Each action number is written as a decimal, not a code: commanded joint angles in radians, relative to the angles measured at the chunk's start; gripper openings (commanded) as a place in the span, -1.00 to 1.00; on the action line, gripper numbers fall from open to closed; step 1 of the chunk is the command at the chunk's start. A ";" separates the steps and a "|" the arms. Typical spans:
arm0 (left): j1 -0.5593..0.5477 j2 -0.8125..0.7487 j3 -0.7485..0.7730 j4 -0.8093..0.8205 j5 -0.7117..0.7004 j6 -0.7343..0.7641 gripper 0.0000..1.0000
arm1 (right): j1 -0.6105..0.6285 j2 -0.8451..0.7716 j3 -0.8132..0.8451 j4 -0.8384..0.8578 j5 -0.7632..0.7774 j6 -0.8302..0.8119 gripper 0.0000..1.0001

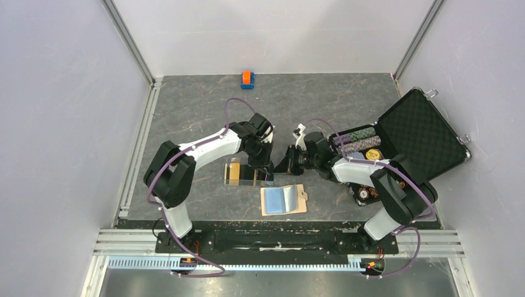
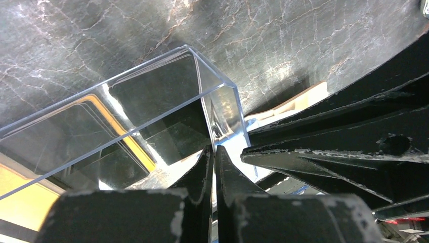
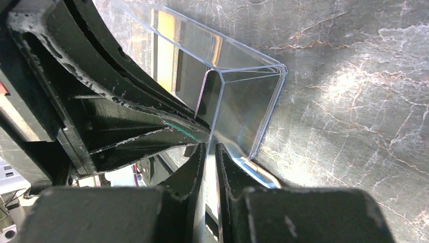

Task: Put the credit cards into the card holder
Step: Pick up the credit card from the storage box.

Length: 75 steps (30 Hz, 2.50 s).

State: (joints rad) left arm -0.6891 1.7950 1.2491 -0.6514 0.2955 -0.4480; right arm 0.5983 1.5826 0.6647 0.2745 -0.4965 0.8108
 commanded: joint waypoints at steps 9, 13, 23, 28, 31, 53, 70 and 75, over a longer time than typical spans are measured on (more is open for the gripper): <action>-0.005 -0.010 -0.002 -0.062 -0.077 0.008 -0.19 | 0.006 -0.022 -0.001 -0.009 -0.033 -0.032 -0.79; -0.004 0.001 -0.006 -0.064 -0.079 0.012 -0.29 | 0.006 -0.020 0.001 -0.010 -0.033 -0.033 -0.79; -0.007 0.084 0.061 -0.133 -0.072 0.086 -0.32 | 0.005 -0.015 0.004 -0.009 -0.033 -0.032 -0.79; -0.012 0.134 0.097 -0.176 -0.090 0.116 -0.30 | 0.005 -0.016 0.001 -0.010 -0.030 -0.028 -0.79; -0.019 0.142 0.116 -0.205 -0.135 0.138 -0.29 | 0.005 -0.015 0.001 -0.009 -0.028 -0.027 -0.79; -0.046 0.134 0.145 -0.182 -0.127 0.124 -0.83 | 0.005 0.001 0.009 -0.012 -0.031 -0.027 -0.80; -0.032 0.006 0.080 -0.046 -0.036 0.031 -0.95 | 0.005 -0.004 0.009 -0.012 -0.031 -0.030 -0.79; -0.032 0.025 0.082 -0.058 -0.032 0.036 -0.79 | 0.005 -0.004 0.009 -0.011 -0.031 -0.029 -0.79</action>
State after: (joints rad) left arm -0.7143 1.8256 1.3243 -0.8299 0.1947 -0.3546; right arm 0.5972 1.5829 0.6647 0.2737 -0.5003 0.8001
